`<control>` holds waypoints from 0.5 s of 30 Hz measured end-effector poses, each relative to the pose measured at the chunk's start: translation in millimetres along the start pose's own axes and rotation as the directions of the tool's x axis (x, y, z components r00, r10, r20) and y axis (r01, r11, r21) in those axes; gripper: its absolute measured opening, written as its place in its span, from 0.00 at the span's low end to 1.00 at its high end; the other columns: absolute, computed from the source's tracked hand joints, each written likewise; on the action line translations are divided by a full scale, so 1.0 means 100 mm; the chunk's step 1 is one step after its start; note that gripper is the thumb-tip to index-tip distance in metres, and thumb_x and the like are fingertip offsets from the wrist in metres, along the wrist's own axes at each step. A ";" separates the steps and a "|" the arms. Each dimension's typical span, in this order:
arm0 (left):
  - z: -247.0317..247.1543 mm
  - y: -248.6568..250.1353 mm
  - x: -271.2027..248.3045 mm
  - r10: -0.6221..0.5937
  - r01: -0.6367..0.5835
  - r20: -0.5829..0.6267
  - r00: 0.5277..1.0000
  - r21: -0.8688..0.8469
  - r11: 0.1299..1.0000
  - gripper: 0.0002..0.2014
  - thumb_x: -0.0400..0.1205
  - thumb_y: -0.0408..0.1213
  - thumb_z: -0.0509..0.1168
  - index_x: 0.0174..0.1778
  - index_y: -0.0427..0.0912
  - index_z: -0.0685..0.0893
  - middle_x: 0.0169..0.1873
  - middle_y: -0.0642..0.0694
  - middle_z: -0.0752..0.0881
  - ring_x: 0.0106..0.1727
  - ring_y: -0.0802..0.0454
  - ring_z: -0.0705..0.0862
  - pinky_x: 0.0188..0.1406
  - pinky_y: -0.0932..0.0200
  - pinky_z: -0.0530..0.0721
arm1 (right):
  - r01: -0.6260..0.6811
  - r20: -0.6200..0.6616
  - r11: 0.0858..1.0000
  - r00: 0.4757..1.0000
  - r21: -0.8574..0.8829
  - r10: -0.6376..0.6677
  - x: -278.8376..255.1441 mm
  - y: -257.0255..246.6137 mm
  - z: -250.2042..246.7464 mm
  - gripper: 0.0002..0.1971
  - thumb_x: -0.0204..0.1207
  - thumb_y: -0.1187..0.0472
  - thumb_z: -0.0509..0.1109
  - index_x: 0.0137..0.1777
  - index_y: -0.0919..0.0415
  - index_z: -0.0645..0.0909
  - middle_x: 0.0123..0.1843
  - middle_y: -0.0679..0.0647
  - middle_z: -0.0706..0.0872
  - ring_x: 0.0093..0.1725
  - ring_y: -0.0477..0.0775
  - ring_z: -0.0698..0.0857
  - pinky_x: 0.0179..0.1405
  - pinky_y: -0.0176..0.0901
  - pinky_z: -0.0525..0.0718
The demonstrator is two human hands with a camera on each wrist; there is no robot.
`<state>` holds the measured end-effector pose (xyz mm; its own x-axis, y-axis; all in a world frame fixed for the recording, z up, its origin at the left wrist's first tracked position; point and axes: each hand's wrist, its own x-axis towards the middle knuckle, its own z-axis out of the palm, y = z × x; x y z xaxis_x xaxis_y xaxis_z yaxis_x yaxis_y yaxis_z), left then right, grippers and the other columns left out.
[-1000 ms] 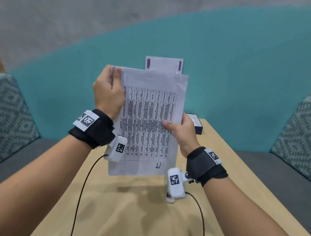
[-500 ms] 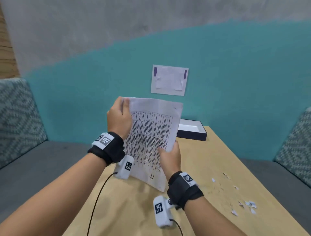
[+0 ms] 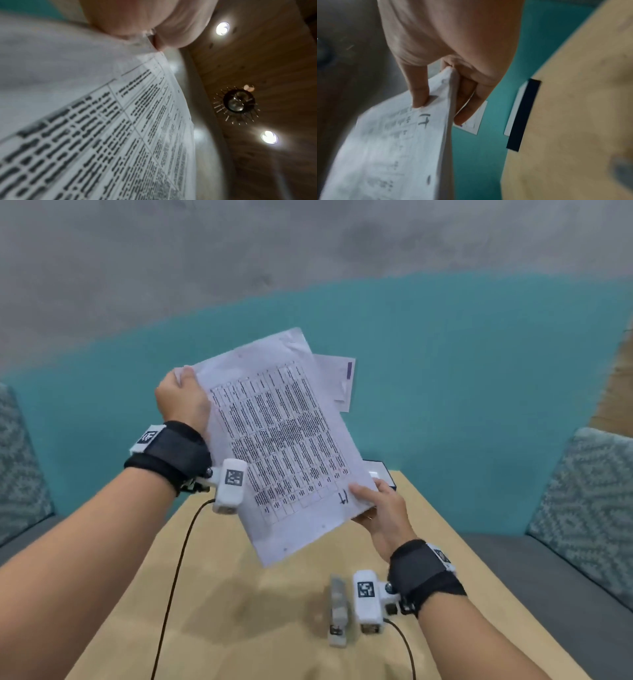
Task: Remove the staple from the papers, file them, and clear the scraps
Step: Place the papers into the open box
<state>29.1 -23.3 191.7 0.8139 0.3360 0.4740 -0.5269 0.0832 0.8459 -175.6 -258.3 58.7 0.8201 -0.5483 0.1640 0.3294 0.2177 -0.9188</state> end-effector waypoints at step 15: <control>1.46 -0.74 -0.18 -0.330 0.322 -0.140 0.933 -0.078 0.943 0.15 0.92 0.38 0.51 0.44 0.37 0.76 0.47 0.42 0.80 0.47 0.46 0.76 0.51 0.56 0.76 | -0.207 0.096 0.977 0.975 0.050 0.201 0.69 0.33 -0.16 0.14 0.85 0.67 0.64 0.70 0.64 0.76 0.58 0.65 0.87 0.35 0.61 0.90 0.28 0.48 0.89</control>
<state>89.3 -172.6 156.6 0.8993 0.4179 0.1287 -0.2541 0.2600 0.9316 -115.5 -302.2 33.7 0.9106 -0.4131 0.0093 0.1757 0.3667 -0.9136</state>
